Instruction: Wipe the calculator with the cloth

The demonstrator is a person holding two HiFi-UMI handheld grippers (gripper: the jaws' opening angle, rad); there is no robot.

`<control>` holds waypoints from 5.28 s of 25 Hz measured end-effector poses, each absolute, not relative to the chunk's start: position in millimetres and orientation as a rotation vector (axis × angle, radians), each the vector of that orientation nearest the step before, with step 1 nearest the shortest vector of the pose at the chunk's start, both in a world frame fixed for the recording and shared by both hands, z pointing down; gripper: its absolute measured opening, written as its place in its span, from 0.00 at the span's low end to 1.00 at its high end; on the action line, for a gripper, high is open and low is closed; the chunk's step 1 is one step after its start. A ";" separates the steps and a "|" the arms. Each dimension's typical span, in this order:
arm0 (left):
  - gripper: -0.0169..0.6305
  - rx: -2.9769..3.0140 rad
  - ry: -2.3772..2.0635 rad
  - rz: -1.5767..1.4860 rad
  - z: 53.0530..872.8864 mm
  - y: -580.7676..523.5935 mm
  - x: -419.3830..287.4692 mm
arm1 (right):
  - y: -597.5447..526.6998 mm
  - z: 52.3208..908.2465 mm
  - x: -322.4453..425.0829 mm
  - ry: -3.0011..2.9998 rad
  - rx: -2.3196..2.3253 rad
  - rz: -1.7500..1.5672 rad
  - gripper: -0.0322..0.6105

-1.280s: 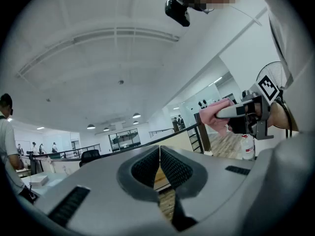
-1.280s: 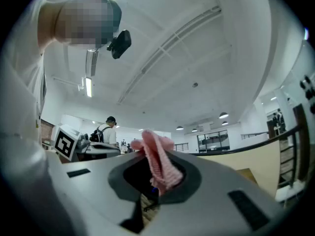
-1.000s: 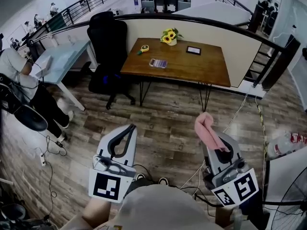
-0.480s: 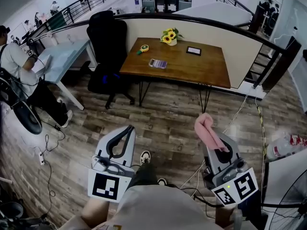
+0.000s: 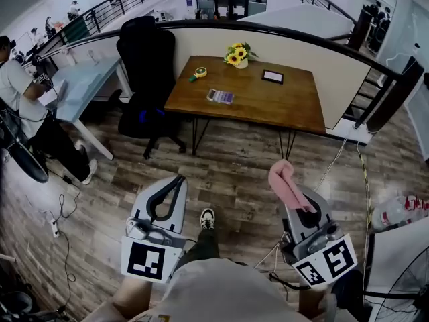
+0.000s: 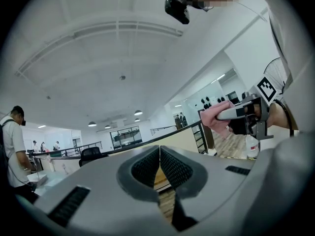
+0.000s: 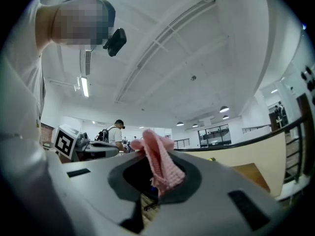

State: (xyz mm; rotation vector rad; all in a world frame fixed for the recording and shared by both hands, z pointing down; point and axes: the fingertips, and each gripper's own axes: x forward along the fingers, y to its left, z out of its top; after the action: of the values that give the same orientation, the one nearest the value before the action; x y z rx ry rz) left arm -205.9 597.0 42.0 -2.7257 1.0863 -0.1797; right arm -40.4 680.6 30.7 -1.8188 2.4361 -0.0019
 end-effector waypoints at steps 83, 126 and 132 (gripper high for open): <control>0.04 -2.914 1.338 -0.841 311.6 -55.0 17.5 | -81.1 304.9 130.0 3.049 -1.386 -0.777 0.09; 0.03 -3.277 1.135 -1.118 526.1 -46.2 49.2 | -77.9 515.4 56.4 3.560 -1.308 -0.818 0.09; 0.03 -3.293 1.158 -1.128 526.6 -46.1 48.3 | -58.7 514.7 94.0 3.526 -1.466 -0.908 0.09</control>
State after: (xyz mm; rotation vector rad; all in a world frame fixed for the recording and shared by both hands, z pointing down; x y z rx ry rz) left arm 48.3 -46.1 526.6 -3.2932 1.1579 -1.1276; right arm 94.0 -58.7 514.7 -1.4660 3.5260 -0.9077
